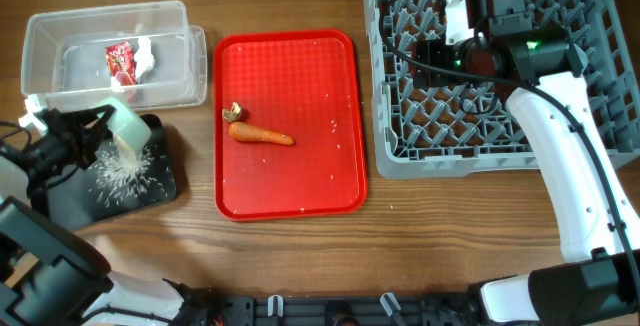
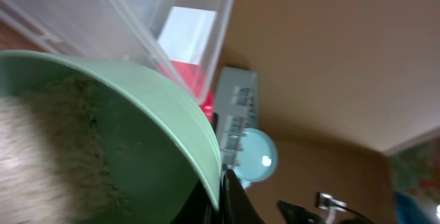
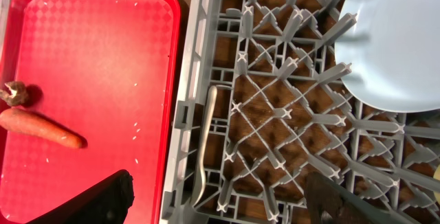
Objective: Sort waste into correct bins and load items into the dishwasher rack
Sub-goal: 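Tilt the bowl with the left gripper to pour rice onto the black tray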
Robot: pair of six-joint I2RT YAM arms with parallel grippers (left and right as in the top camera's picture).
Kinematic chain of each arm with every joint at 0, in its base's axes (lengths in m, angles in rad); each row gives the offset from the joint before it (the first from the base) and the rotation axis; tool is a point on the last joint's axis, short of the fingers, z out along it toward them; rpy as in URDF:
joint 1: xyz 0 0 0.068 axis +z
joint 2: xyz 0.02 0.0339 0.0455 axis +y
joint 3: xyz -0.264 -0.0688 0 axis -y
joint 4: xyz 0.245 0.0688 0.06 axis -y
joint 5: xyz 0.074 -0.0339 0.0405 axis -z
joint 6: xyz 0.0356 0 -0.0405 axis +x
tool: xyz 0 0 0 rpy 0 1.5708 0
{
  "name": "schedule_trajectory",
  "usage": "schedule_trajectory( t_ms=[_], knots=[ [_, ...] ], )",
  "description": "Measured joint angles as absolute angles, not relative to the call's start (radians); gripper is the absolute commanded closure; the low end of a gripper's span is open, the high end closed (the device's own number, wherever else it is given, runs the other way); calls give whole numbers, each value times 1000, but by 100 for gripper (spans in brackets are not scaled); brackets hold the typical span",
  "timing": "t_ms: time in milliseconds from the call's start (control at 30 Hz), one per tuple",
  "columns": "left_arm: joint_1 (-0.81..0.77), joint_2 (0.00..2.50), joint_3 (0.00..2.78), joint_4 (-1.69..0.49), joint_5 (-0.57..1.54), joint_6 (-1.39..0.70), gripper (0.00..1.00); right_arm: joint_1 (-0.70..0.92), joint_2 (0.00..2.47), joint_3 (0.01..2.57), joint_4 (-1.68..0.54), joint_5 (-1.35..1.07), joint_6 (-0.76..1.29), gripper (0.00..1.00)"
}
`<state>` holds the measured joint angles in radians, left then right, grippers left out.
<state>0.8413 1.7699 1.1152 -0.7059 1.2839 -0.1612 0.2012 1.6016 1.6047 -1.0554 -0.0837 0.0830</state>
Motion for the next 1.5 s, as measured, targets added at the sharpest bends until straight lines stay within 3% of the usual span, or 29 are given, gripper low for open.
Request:
schedule_trajectory(
  t_ms=[433, 1300, 1500],
  knots=[
    [864, 1813, 1115, -706, 1423, -138, 96, 201, 1602, 1605, -1055, -84, 83, 18],
    [864, 1813, 1116, -707, 1418, -131, 96, 201, 1602, 1605, -1055, -84, 90, 18],
    [865, 1814, 1119, -829, 1356, -38, 96, 201, 1602, 1605, -1055, -84, 90, 18]
  ],
)
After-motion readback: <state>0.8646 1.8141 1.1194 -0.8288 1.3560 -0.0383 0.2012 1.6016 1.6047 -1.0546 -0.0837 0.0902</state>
